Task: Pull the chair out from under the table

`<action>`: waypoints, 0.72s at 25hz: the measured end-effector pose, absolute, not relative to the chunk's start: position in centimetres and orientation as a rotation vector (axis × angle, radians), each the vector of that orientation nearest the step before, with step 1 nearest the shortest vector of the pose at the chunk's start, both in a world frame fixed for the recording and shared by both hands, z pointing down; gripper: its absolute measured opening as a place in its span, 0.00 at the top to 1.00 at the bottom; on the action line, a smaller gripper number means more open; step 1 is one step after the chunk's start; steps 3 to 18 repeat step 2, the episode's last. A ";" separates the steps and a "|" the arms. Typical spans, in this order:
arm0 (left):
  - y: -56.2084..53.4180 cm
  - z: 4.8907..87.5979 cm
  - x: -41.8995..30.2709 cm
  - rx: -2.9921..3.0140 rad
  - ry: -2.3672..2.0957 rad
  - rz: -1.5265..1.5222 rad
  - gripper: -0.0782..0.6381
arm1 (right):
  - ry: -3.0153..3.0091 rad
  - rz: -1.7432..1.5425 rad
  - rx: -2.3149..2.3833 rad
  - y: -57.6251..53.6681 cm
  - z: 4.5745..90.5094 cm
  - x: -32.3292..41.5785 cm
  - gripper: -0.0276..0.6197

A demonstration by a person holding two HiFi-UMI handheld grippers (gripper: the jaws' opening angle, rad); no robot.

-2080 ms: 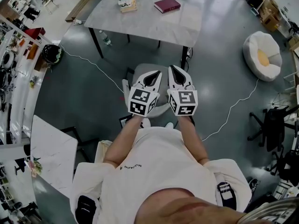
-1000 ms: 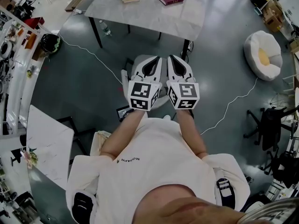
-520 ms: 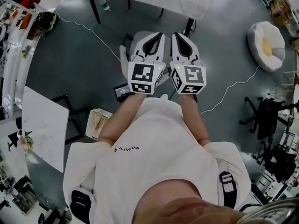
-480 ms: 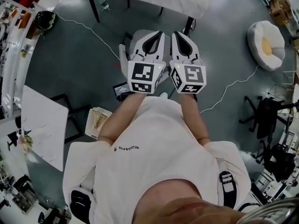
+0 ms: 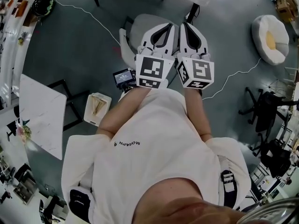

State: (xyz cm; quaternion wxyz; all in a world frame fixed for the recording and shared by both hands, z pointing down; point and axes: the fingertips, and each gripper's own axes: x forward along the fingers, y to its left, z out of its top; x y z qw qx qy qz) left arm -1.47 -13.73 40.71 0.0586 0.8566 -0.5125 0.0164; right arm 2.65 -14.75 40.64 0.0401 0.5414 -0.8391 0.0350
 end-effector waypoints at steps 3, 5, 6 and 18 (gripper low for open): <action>-13.6 40.8 -1.0 2.612 -1.557 0.058 0.89 | -2.565 0.101 1.664 -14.9 40.8 2.9 0.94; -13.6 40.8 -1.0 2.612 -1.557 0.058 0.89 | -2.565 0.101 1.664 -14.9 40.8 2.9 0.94; -13.6 40.8 -1.0 2.612 -1.557 0.058 0.89 | -2.565 0.101 1.664 -14.9 40.8 2.9 0.94; -13.6 40.8 -1.0 2.612 -1.557 0.058 0.89 | -2.565 0.101 1.664 -14.9 40.8 2.9 0.94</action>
